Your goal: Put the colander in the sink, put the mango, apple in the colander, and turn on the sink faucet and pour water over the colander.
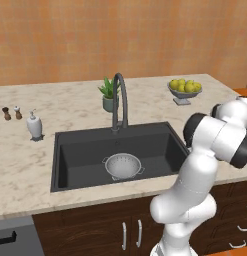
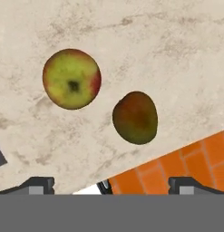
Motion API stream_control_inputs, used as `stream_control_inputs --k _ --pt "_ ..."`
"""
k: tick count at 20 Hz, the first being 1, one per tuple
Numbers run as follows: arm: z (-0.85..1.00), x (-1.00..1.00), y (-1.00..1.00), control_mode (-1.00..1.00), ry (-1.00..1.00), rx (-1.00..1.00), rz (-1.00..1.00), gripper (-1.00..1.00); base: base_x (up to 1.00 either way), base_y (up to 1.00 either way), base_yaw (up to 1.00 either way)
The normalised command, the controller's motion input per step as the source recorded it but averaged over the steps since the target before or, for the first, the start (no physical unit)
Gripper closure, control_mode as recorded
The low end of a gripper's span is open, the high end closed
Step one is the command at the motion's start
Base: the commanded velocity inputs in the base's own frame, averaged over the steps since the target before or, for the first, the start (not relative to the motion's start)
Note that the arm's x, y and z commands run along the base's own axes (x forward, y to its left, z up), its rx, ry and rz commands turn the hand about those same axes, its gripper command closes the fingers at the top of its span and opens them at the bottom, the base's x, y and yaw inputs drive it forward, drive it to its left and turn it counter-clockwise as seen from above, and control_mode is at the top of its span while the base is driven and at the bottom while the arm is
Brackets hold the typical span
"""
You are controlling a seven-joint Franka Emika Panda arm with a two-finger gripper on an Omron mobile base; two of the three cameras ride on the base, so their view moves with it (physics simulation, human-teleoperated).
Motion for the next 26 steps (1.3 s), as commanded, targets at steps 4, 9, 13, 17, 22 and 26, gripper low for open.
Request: stream_control_inputs --k 4,9,13,17,22,26 --pt "-0.29 0.10 -0.34 -1.00 0.00 0.06 0.15 -1.00 0.00 0.00 0.00" --pt "-0.29 0.10 -0.13 -1.00 0.00 0.05 0.11 -1.00 0.00 0.00 0.00" --pt "-0.33 0.12 0.00 -1.00 -0.01 0.02 0.06 -1.00 0.00 0.00 0.00" --pt "-0.18 0.07 -0.03 -1.00 0.00 0.04 0.02 -1.00 0.00 0.00 0.00" --pt "-0.07 -0.04 0.00 -1.00 0.00 0.00 0.00 -1.00 0.00 0.00 0.00" --pt "-0.05 -0.13 0.00 -1.00 0.00 0.00 0.00 -1.00 0.00 0.00 0.00"
